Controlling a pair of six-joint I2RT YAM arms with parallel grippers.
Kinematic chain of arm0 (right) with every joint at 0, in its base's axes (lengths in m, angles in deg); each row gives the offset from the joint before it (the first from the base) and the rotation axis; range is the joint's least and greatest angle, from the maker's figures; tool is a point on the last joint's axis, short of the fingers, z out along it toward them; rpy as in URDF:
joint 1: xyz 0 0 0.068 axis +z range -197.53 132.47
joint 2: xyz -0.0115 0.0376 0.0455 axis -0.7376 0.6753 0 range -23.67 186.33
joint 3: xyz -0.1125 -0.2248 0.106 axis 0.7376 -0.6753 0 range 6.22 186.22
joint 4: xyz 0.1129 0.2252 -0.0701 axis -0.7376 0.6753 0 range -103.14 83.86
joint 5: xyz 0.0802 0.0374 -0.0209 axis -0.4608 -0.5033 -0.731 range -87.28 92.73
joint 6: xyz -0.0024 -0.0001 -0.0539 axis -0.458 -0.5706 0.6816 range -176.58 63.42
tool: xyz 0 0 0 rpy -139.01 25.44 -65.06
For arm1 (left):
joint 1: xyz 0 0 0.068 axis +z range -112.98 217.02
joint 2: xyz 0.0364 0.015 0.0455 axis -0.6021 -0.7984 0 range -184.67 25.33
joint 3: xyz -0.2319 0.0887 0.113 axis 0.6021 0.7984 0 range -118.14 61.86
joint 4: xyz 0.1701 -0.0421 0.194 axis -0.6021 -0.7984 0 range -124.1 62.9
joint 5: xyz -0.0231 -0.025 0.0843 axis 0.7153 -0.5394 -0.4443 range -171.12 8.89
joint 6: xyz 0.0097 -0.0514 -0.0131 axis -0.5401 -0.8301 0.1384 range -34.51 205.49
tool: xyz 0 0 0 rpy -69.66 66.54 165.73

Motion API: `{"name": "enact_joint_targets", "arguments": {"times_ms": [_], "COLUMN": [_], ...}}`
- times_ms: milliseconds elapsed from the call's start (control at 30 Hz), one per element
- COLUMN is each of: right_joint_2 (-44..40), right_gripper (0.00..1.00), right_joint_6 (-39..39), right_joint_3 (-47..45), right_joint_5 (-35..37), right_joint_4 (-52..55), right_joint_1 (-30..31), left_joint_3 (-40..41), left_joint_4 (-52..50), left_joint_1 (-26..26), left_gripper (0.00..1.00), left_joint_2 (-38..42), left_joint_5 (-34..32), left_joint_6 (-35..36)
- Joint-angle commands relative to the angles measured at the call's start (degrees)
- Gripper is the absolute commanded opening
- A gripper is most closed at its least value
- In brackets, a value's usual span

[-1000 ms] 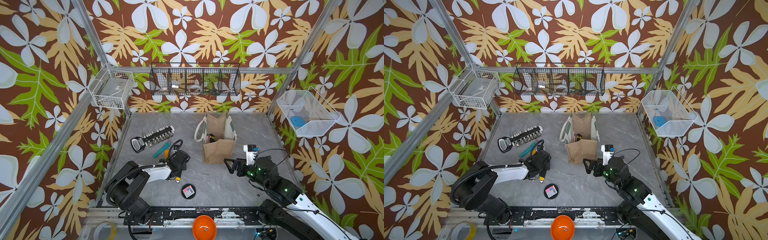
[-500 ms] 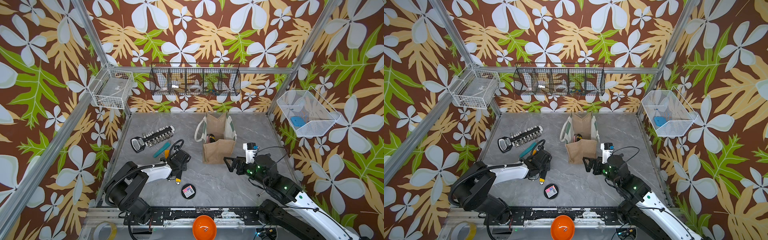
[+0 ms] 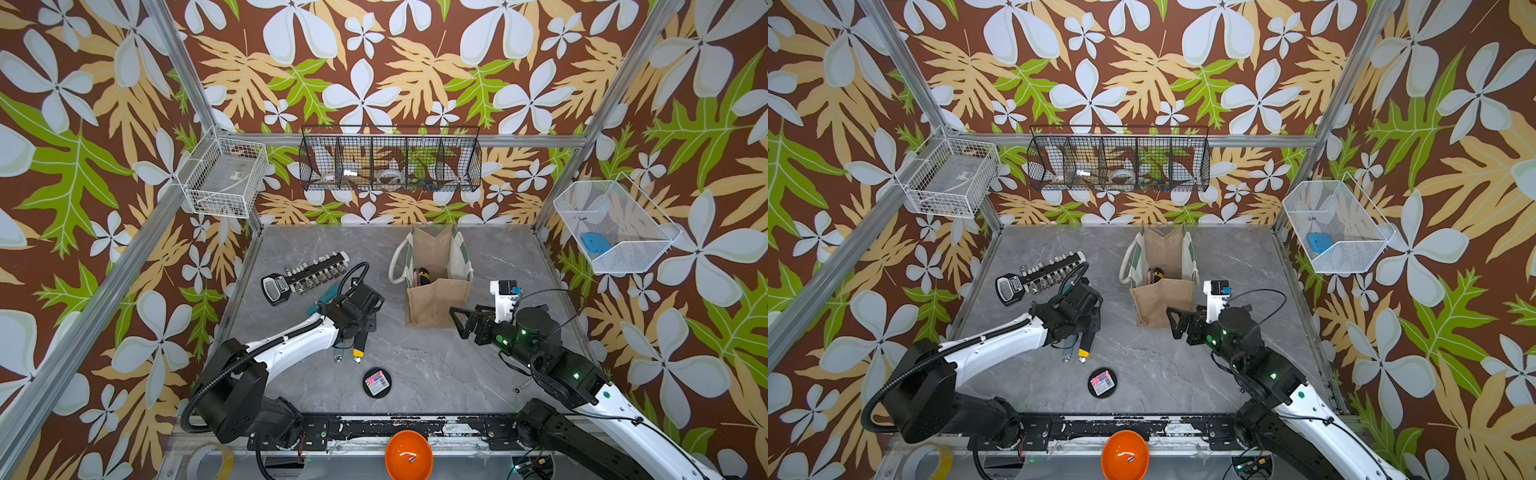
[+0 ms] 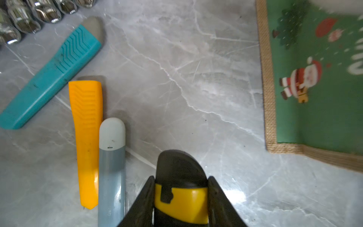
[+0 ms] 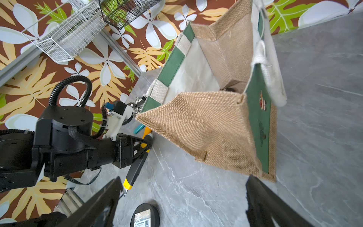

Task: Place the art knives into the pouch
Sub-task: Pick up the utility knife at the center of the board, then place the utility knife in the pouch.

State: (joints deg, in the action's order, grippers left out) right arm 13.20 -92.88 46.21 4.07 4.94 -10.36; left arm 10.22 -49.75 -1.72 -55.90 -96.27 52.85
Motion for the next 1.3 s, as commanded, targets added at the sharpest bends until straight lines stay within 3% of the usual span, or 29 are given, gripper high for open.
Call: {"name": "enact_joint_targets", "arguments": {"times_ms": [0, 433, 767, 1000, 1267], "right_joint_2": [-0.59, 1.04, 0.15, -2.04, -2.68], "right_gripper": [0.98, 0.98, 0.98, 0.98, 0.98], "right_joint_6": [1.95, 5.26, 4.05, 3.25, 3.35], "right_joint_3": [0.75, 2.8, -0.41, -2.35, -3.14], "right_joint_5": [3.79, 7.25, 6.85, 6.44, 6.85], "right_joint_4": [-1.17, -1.66, -1.49, -0.71, -0.51], "right_joint_1": [0.1, 0.1, 0.1, 0.1, 0.05], "left_joint_3": [-4.22, -33.35, -59.45, -77.63, -80.15], "left_joint_4": [-4.61, -14.89, -22.15, -26.43, -23.41], "left_joint_1": [-0.02, -1.58, -7.14, -7.84, -7.84], "left_gripper": [0.27, 0.25, 0.24, 0.24, 0.24], "left_joint_2": [0.85, -5.45, -21.08, -33.45, -38.86], "left_joint_5": [-0.98, -2.13, -3.54, -1.74, -1.09], "left_joint_6": [1.16, 5.49, 8.86, 10.67, 12.48]}}
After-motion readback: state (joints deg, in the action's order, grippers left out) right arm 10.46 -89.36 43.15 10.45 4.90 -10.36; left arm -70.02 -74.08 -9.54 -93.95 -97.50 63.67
